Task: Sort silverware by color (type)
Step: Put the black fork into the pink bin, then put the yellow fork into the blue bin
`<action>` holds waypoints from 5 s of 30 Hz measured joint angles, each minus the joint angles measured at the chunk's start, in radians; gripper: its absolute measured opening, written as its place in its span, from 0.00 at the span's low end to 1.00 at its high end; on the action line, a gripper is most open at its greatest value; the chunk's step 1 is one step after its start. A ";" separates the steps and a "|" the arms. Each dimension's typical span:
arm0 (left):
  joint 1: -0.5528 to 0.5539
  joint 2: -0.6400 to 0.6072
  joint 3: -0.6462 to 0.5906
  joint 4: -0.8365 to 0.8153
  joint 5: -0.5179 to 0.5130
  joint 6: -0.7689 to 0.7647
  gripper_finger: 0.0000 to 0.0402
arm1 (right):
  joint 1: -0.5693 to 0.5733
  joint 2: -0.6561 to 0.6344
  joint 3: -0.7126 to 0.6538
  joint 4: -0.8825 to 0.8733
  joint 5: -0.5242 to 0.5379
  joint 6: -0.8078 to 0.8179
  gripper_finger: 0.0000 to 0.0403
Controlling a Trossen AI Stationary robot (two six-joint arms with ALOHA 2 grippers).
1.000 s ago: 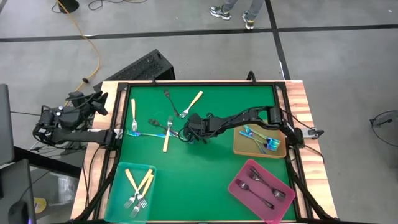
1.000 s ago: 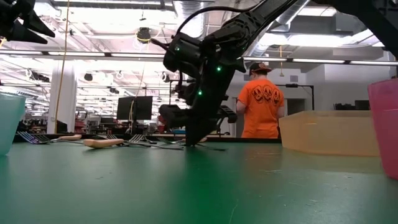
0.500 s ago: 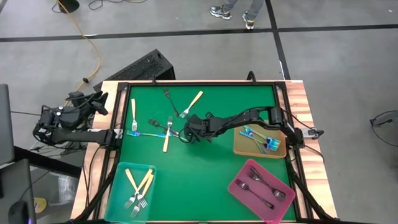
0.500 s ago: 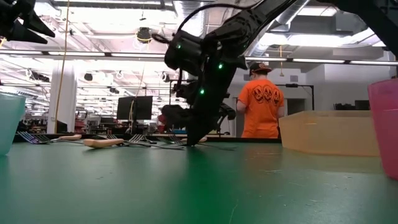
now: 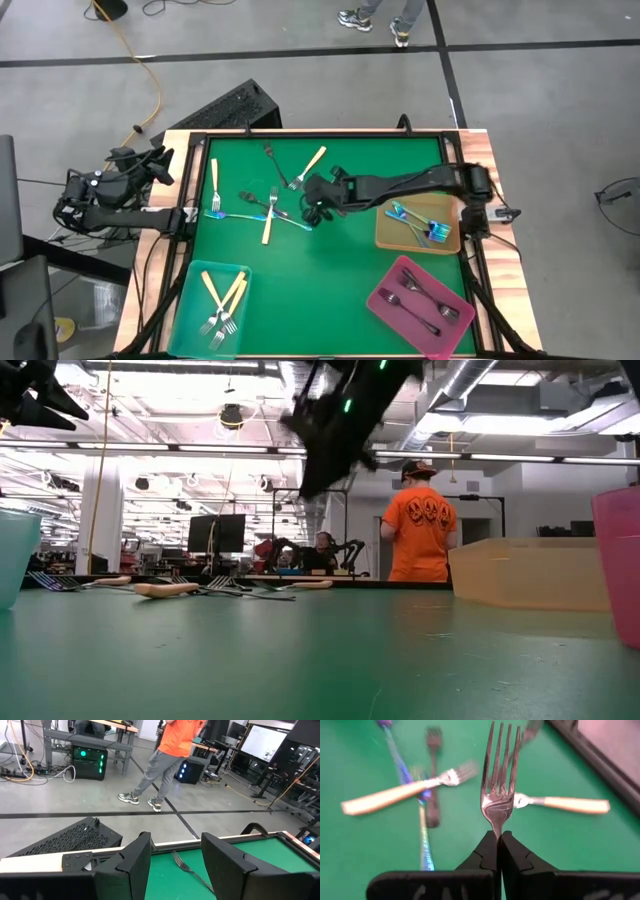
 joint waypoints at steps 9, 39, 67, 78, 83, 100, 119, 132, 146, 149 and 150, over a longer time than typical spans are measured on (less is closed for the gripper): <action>0.000 0.000 0.000 0.000 0.002 0.000 0.39 | 0.024 -0.238 0.002 -0.164 0.011 -0.046 0.06; 0.000 0.000 0.000 0.000 0.001 0.000 0.39 | 0.777 -0.486 -0.070 -0.754 0.096 0.973 0.07; 0.000 0.000 0.000 0.000 0.008 0.000 0.39 | 1.084 -0.485 -0.551 -0.341 0.086 1.693 0.07; 0.000 0.000 0.000 0.000 0.010 0.000 0.39 | 1.092 -0.437 -0.615 -0.210 0.041 1.683 0.07; 0.000 0.000 0.000 0.000 0.010 0.000 0.39 | 1.087 -0.349 -0.615 -0.214 -0.069 1.680 0.07; 0.000 0.000 0.000 0.000 0.008 0.000 0.39 | 1.081 -0.259 -0.614 -0.222 -0.101 1.593 0.15; 0.000 0.000 0.000 0.000 0.008 0.000 0.39 | 1.063 -0.272 -0.549 -0.233 -0.100 1.453 0.22; 0.000 0.000 0.000 0.000 0.008 0.000 0.39 | 0.923 -0.344 -0.465 -0.237 -0.100 1.089 0.22; 0.000 0.000 0.000 0.000 0.008 0.000 0.39 | 0.676 -0.418 -0.449 -0.222 -0.100 0.641 0.22; 0.000 0.000 0.000 0.000 0.008 0.000 0.39 | 0.622 -0.418 -0.449 -0.199 -0.101 0.560 0.22; 0.000 0.000 0.000 0.000 0.008 0.000 0.39 | 0.605 -0.418 -0.449 -0.189 -0.101 0.528 0.22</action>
